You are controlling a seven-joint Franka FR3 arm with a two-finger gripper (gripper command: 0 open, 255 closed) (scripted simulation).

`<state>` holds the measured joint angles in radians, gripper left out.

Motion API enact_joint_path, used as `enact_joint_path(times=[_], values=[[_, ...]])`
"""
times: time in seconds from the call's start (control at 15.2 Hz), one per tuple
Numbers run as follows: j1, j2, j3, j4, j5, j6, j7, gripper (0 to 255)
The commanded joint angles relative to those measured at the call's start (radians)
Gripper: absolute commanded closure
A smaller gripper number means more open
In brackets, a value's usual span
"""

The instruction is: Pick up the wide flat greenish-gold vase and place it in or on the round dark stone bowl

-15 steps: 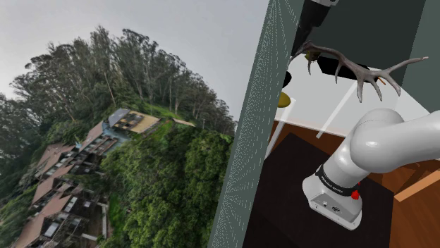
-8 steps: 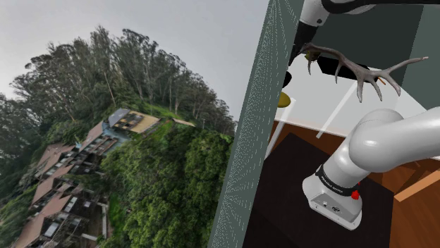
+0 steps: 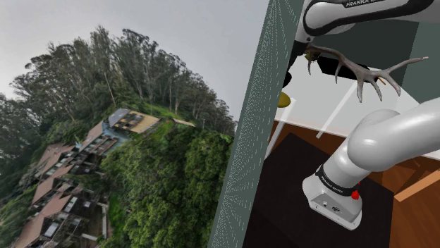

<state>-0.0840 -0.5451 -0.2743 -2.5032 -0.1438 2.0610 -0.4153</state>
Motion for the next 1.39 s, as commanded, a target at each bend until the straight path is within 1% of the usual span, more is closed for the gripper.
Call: enact_joint_path(times=[0.0,0.26,0.46,0.92,1.32], values=[[-0.008,0.062,-0.032,0.005,-0.017,0.057,-0.035,0],[-0.02,0.187,-0.091,0.027,-0.035,0.157,-0.105,0],[-0.025,0.276,-0.129,0.052,-0.034,0.219,-0.154,0],[-0.021,0.347,-0.146,0.015,-0.016,0.325,-0.17,0],[-0.02,0.353,-0.147,0.012,-0.014,0.334,-0.172,0]])
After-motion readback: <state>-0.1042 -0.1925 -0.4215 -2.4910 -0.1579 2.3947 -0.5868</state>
